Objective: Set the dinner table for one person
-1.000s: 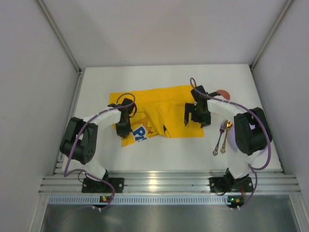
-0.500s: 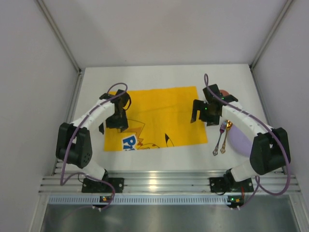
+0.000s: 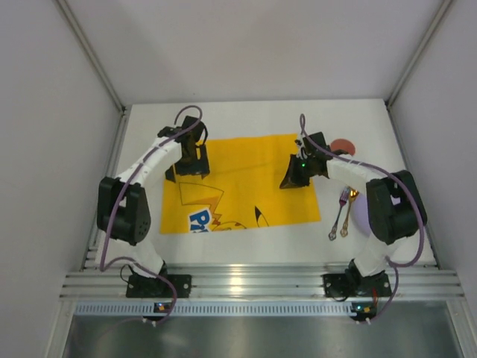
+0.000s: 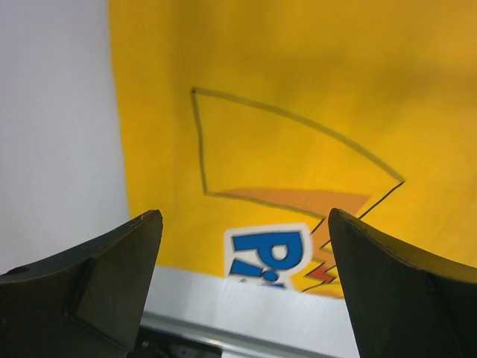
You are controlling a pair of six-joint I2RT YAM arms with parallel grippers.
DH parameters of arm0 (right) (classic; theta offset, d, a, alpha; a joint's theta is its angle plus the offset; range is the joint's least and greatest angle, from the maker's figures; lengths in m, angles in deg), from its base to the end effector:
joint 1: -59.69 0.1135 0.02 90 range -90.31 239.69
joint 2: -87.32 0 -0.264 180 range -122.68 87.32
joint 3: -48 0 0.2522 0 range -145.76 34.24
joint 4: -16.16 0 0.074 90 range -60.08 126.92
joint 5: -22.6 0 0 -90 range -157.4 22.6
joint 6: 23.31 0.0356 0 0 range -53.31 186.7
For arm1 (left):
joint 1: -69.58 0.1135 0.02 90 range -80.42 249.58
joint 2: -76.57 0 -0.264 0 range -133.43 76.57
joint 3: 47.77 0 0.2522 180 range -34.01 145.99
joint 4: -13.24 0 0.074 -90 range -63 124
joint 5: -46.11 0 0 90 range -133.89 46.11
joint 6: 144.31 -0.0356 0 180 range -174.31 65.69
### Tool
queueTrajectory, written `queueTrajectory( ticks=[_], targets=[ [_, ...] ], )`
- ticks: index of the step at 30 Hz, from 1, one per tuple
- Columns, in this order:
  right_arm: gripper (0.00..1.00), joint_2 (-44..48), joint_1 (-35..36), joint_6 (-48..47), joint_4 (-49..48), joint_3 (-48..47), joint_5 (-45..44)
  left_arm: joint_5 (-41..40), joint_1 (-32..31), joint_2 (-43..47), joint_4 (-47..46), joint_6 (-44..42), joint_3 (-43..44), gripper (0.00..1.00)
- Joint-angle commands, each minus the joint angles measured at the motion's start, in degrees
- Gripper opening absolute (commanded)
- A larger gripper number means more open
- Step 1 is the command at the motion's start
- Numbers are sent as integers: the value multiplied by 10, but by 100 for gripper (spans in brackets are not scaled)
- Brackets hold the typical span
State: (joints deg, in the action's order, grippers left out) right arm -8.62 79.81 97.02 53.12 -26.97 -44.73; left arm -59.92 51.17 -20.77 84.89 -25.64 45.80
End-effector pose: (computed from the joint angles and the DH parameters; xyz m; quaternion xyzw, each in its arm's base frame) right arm 0.3141 0.1297 0.1953 0.0298 0.9434 0.2863 0.1645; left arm 0.3187 -0.0957 0.2540 -0.1054 0.9767 0.0766 0.1704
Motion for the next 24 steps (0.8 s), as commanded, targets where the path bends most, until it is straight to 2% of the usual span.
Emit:
queueTrajectory(
  ticks=[1,7,10,24],
  targets=[
    [0,-47,5,29,-87,-24,73,51,4,-70,-89,-27,71,99],
    [0,-50,10,25,-82,0,43,52,4,-244,-72,-41,261,99],
    [0,-38,9,8,-47,16,26,57,5,-304,-69,-52,305,98],
    [0,-15,-3,-8,10,94,-49,82,18,-372,-120,-69,332,98]
  ],
)
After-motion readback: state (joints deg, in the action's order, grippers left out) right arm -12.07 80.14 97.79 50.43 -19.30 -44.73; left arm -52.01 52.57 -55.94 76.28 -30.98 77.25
